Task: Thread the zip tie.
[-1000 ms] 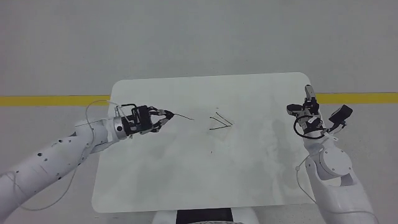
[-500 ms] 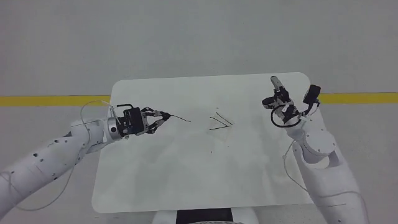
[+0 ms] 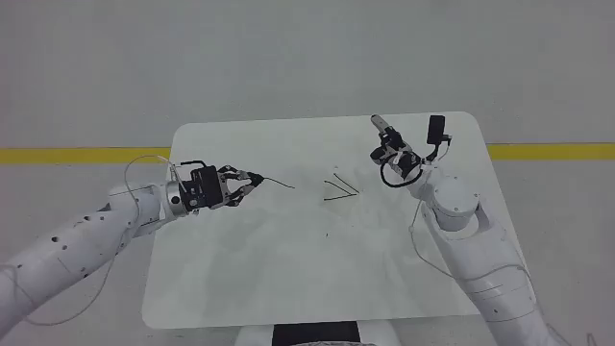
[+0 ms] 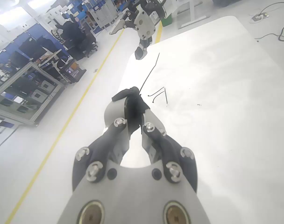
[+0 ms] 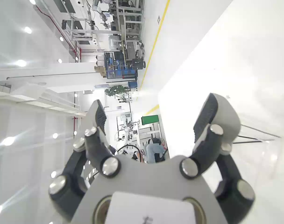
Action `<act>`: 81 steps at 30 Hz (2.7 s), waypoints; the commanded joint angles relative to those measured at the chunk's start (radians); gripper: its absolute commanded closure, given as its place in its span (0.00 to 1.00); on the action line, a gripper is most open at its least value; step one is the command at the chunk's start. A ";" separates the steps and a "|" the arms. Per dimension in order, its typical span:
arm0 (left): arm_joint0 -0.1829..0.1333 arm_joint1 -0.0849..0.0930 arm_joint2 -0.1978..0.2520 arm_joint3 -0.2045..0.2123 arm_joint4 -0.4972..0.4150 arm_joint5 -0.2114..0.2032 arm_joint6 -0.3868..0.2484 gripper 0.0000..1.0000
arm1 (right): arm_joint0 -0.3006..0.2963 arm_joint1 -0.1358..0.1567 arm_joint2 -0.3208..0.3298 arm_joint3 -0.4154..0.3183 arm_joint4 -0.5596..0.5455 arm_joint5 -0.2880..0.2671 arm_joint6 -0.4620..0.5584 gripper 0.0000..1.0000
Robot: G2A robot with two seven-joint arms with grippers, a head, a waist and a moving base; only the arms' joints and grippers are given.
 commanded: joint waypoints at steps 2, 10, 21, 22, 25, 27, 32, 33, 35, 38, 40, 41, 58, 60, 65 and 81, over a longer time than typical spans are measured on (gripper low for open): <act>0.000 0.000 0.000 0.000 0.000 0.000 0.000 1.00 | 0.000 0.000 0.000 0.000 0.000 0.000 0.000 0.00; 0.007 -0.017 0.017 0.011 0.026 0.000 0.110 1.00 | 0.015 -0.001 0.005 0.022 0.115 -0.018 0.164 0.00; -0.032 -0.038 0.103 0.100 0.063 0.000 0.348 1.00 | 0.174 -0.020 -0.132 0.190 0.218 -0.038 0.529 0.00; -0.040 -0.042 0.115 0.109 0.066 0.000 0.370 1.00 | 0.193 -0.023 -0.149 0.212 0.222 -0.040 0.558 0.00; -0.060 -0.049 0.141 0.128 0.068 0.000 0.397 1.00 | 0.229 -0.031 -0.190 0.257 0.241 -0.033 0.633 0.00; -0.075 -0.054 0.160 0.136 0.068 0.000 0.408 1.00 | 0.251 -0.037 -0.209 0.292 0.275 -0.028 0.675 0.00; -0.098 -0.059 0.182 0.149 0.076 0.000 0.392 1.00 | 0.257 -0.038 -0.213 0.301 0.281 -0.028 0.684 0.00; -0.098 -0.059 0.182 0.149 0.076 0.000 0.392 1.00 | 0.257 -0.038 -0.213 0.301 0.281 -0.028 0.684 0.00; -0.098 -0.059 0.182 0.149 0.076 0.000 0.392 1.00 | 0.257 -0.038 -0.213 0.301 0.281 -0.028 0.684 0.00; -0.096 -0.059 0.182 0.146 0.075 0.001 0.388 1.00 | 0.257 -0.038 -0.213 0.301 0.281 -0.028 0.684 0.00; -0.088 -0.063 0.177 0.139 0.061 0.000 0.378 1.00 | 0.246 -0.038 -0.215 0.310 0.297 -0.034 0.698 0.00; -0.087 -0.065 0.176 0.139 0.065 0.000 0.381 1.00 | 0.243 -0.039 -0.212 0.320 0.340 -0.043 0.746 0.00; -0.111 -0.118 0.234 0.183 0.166 0.000 0.592 1.00 | 0.384 -0.088 -0.357 0.567 0.489 -0.142 1.104 0.00; -0.112 -0.127 0.234 0.187 0.183 0.000 0.602 1.00 | 0.390 -0.090 -0.365 0.569 0.483 -0.169 1.121 0.00; -0.112 -0.128 0.234 0.189 0.186 0.000 0.606 1.00 | 0.390 -0.090 -0.365 0.569 0.483 -0.169 1.121 0.00; -0.095 -0.133 0.214 0.161 0.199 0.010 0.550 1.00 | 0.356 -0.081 -0.393 0.490 0.524 -0.116 1.144 0.00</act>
